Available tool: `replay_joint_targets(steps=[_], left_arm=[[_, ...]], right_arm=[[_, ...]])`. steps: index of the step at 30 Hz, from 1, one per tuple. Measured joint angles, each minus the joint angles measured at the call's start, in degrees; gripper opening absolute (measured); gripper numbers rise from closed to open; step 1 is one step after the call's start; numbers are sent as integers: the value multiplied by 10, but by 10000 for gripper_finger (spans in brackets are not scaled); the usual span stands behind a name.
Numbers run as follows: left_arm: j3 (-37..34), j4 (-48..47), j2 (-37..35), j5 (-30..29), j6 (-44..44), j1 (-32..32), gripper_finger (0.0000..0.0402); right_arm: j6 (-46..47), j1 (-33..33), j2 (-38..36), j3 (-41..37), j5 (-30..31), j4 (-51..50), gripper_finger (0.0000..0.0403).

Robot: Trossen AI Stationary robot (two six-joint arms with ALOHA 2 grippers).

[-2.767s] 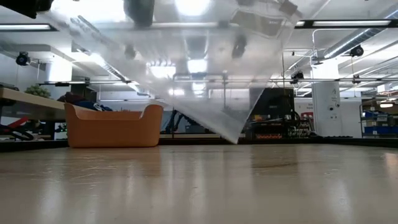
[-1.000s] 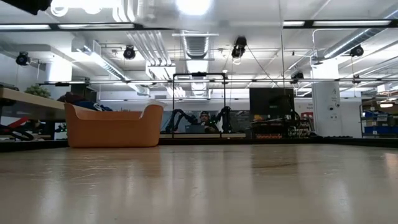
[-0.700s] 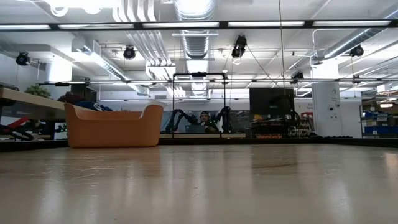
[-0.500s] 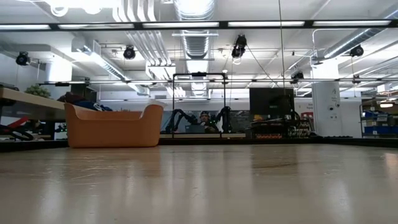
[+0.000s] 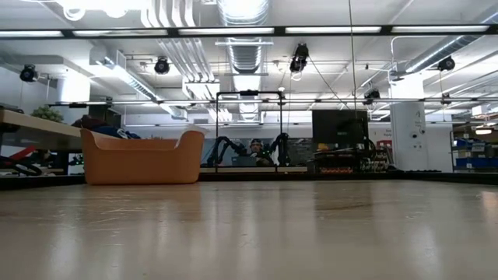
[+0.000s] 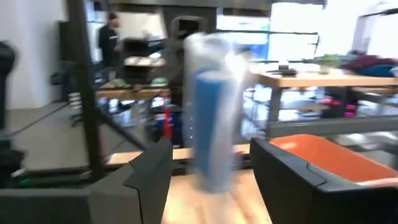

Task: Roll bandage
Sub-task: Close the transparent zip bag

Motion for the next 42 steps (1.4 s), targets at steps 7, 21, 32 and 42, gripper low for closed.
replay_joint_targets(steps=[7,21,32,42], left_arm=[[0,-6,0,0,-3,0,0],[0,-31,0,1,-6,-1,0],[0,-63,-16,1,-6,-8,0],[0,-123,-49,1,-6,-21,0]], right_arm=[[-74,-4,43,74,52,-47,198],[-18,-11,104,229,116,-240,177],[18,-3,99,229,117,-295,145],[67,25,92,229,117,-351,140]])
